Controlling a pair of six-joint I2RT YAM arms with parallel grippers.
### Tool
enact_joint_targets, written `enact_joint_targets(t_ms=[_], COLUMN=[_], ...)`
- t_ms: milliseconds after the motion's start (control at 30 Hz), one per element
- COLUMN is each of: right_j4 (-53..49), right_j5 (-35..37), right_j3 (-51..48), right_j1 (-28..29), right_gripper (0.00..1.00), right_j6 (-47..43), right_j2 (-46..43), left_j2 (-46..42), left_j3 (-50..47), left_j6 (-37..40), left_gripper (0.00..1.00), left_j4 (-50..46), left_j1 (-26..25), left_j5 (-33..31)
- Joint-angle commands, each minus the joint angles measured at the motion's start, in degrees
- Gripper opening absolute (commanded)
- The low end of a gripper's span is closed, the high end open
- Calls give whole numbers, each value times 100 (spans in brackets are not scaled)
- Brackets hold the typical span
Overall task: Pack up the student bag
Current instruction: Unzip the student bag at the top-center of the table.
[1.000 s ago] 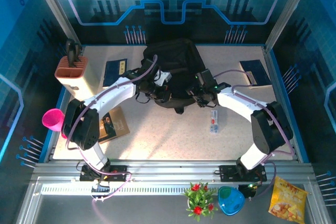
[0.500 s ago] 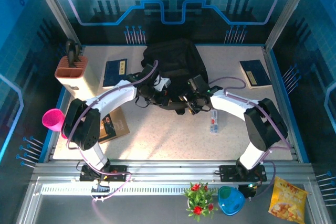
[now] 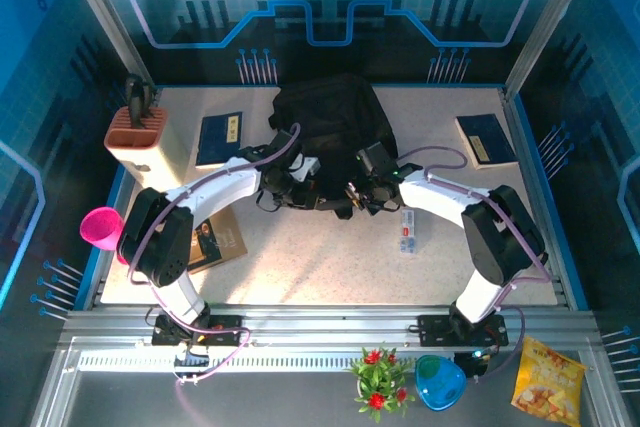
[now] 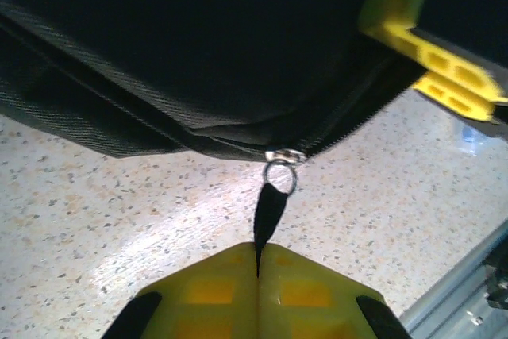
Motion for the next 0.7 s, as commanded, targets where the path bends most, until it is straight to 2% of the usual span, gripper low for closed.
enact_joint_targets(t_ms=[0,233,467,533,667], right_j4=[-39,154,129,163,248], right_j5=[346,329,383,321,96], right_j3=[11,7,-88,-87,-16], right_j1=[-38,-48,-115,-135,-95], right_gripper=[14,11,11,11,13], right_j6=[-102,-244,-321,-354,-393], right_j2=[-285,-435,-589,-541,-306], left_j2=[-180,26,149,27,-452], left_j3=[-307,-345,-128,-71,26], left_j6=[-89,-167,-177,-126,-125], left_gripper=[0,0,0,0,0], left_j4=[-499,-468,-693,-661,-154], left_j1=[-27,-23,9,7,-7], left_j5=[-510,-802,-1480,-1291,-129])
